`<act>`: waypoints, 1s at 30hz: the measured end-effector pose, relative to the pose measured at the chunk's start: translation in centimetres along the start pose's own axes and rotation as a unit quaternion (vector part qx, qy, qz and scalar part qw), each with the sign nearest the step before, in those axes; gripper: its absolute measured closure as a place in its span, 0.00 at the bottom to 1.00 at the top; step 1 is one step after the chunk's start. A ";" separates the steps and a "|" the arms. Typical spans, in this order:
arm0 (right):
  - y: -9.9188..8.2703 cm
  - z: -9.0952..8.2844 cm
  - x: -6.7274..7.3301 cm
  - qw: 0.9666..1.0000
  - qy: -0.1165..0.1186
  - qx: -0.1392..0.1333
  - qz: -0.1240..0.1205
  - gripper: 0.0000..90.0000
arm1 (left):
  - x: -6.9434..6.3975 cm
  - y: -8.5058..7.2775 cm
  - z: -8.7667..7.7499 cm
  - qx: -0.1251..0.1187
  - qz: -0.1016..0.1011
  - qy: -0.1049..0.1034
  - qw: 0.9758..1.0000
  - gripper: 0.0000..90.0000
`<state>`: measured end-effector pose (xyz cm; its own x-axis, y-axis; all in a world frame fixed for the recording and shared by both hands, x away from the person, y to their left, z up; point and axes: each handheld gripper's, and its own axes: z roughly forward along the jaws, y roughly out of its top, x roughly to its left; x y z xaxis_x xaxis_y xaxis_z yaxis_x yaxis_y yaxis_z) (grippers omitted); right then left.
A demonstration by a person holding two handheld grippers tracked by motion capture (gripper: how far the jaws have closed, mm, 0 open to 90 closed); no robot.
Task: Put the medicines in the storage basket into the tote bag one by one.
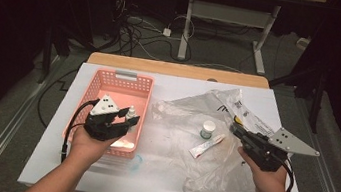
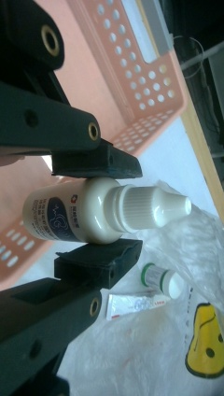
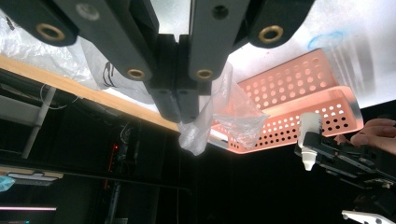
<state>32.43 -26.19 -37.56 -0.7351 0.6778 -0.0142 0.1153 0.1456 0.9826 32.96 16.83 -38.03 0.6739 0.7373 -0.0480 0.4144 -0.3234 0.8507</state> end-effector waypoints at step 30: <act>0.1 -0.2 0.0 1.000 0.001 -0.002 -0.002 1.00 | -5.5 2.1 4.5 -0.005 0.039 -0.064 0.997 0.65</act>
<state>32.34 -26.34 -37.46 -0.7368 0.6759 -0.0180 0.1090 0.1451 0.9834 32.86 9.38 -38.37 0.7767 0.6280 -0.0481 0.3528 -0.3704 0.8593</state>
